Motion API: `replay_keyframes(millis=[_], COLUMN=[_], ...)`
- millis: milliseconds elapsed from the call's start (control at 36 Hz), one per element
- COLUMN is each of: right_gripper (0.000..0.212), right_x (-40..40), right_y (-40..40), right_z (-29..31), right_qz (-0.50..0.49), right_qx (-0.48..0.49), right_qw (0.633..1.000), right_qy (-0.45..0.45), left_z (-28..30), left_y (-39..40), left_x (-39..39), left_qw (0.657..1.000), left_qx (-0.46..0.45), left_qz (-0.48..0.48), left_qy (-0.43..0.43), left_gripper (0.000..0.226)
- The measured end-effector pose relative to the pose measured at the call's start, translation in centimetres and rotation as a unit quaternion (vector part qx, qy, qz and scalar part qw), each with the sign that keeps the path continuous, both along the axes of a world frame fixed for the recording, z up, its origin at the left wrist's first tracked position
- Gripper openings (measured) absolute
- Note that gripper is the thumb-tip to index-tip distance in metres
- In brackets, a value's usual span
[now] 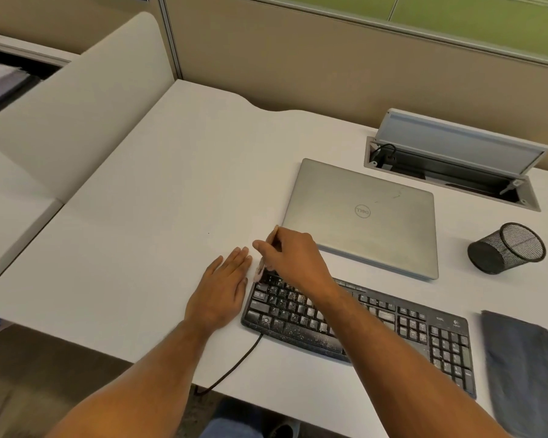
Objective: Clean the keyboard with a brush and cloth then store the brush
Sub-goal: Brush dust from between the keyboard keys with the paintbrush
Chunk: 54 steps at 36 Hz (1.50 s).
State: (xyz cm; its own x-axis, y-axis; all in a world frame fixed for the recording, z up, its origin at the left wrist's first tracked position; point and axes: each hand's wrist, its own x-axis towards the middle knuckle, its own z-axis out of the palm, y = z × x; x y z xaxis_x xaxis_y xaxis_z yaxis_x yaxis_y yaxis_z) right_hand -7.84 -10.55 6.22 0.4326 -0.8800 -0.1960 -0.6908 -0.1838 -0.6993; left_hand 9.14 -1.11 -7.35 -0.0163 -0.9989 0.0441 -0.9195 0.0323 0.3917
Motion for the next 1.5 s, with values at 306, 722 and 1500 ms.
replay_keyframes(millis=[306, 722, 1500], right_gripper=[0.031, 0.036, 0.024], right_x=[-0.3, 0.2, -2.0], right_y=[-0.1, -0.1, -1.2], right_z=[0.1, -0.3, 0.9], right_qz=[-0.044, 0.006, -0.016], right_qx=[-0.037, 0.018, -0.026], right_qw=[0.998, 1.0, 0.999], right_qy=[-0.004, -0.008, 0.042], left_z=[0.1, -0.1, 0.1], left_y=[-0.1, -0.1, 0.0], left_x=[-0.1, 0.0, -0.2], left_qw=[1.0, 1.0, 1.0], left_qx=[-0.004, -0.004, -0.007], left_qz=[0.004, -0.001, 0.004], left_qy=[0.0, 0.0, 0.005], left_gripper=[0.058, 0.058, 0.057])
